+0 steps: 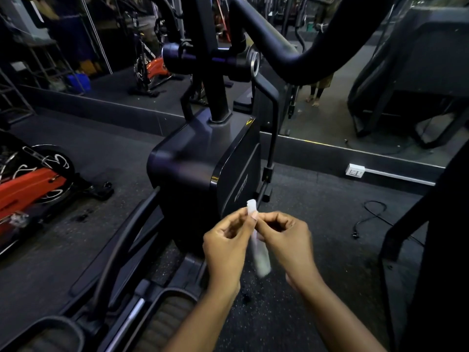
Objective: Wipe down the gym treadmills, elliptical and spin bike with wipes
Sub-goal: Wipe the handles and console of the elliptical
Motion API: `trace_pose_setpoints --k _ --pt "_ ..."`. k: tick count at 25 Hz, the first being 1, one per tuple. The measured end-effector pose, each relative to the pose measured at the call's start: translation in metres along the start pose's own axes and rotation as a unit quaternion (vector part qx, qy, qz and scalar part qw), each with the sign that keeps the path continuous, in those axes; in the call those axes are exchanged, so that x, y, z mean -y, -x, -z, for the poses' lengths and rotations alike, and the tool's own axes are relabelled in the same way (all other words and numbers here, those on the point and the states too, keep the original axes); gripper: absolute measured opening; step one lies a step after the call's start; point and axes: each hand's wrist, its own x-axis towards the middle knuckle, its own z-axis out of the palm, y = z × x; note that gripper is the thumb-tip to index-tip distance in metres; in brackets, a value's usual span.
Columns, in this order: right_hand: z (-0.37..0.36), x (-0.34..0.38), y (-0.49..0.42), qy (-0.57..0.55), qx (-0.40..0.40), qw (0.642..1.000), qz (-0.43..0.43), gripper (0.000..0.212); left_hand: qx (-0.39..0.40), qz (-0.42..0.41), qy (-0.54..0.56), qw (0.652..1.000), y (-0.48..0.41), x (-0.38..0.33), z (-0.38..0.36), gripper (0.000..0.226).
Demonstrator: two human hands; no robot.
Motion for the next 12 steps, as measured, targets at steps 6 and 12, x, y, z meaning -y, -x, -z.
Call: trace_pose_setpoints --k 6,12 --pt "0.006 0.004 0.0 -0.112 0.026 0.99 -0.079 0.008 0.019 0.145 0.123 0.982 -0.014 -0.007 0.013 0.009" --pt "0.009 0.004 0.002 -0.119 0.035 0.989 -0.08 0.009 0.035 0.129 0.083 0.988 0.001 -0.003 0.002 0.011"
